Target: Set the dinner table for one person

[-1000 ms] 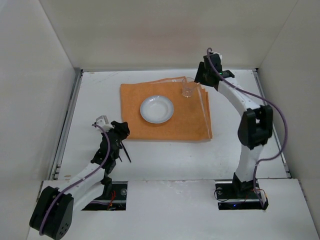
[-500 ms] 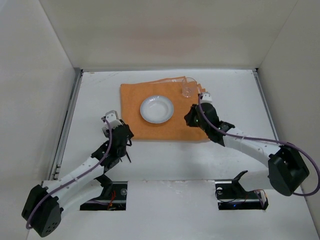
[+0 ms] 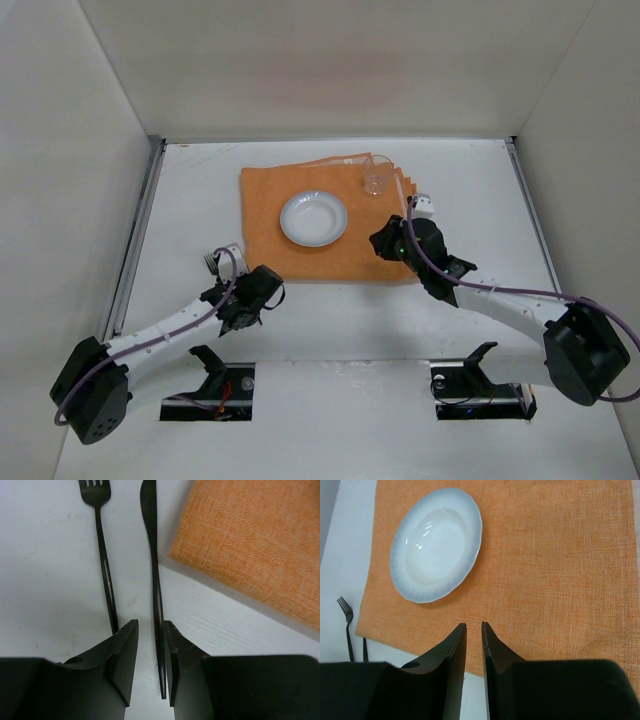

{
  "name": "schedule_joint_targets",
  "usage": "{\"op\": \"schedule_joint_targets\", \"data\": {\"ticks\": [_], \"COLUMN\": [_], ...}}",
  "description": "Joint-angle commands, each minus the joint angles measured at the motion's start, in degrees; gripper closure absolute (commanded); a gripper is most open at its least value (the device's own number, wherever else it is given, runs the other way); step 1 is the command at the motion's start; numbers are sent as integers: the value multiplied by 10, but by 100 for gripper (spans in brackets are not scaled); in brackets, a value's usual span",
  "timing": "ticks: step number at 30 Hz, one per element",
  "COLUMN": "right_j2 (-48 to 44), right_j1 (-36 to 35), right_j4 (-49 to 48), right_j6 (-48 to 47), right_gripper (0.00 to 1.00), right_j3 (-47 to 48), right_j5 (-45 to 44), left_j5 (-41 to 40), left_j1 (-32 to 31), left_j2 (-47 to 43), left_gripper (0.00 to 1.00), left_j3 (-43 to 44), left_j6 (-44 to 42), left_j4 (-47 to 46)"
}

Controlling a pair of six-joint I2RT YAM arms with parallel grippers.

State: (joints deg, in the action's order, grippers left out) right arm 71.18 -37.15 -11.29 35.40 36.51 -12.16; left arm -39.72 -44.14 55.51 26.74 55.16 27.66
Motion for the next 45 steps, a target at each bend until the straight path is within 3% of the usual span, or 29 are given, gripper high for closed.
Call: {"op": "schedule_joint_targets", "data": {"ticks": [1, 7, 15, 23, 32, 39, 45], "right_j2": [-10, -5, 6, 9, -2, -17, -20], "right_j1": [5, 2, 2, 3, 19, 35, 46], "right_j4": [-43, -43, -44, -48, -49, -50, -61], "right_j6": [5, 5, 5, 6, 7, 17, 26], "right_gripper": [75, 73, 72, 72, 70, 64, 60], "right_j3": [-7, -5, 0, -3, -11, -21, -29], "right_j5": [5, 9, 12, 14, 16, 20, 24], "left_j5": [8, 18, 53, 75, 92, 105, 69], "left_j1": [5, 15, 29, 50, 50, 67, 33], "left_j2": [23, 67, 61, 69, 106, 2, -89], "left_gripper": [75, 75, 75, 78, 92, 97, 99], "left_j3": [19, 23, -20, -27, -13, -27, 40], "left_j6": [42, 34, 27, 19, 4, -7, -26], "left_j4": [28, 1, -75, -69, -77, -37, 38]}}
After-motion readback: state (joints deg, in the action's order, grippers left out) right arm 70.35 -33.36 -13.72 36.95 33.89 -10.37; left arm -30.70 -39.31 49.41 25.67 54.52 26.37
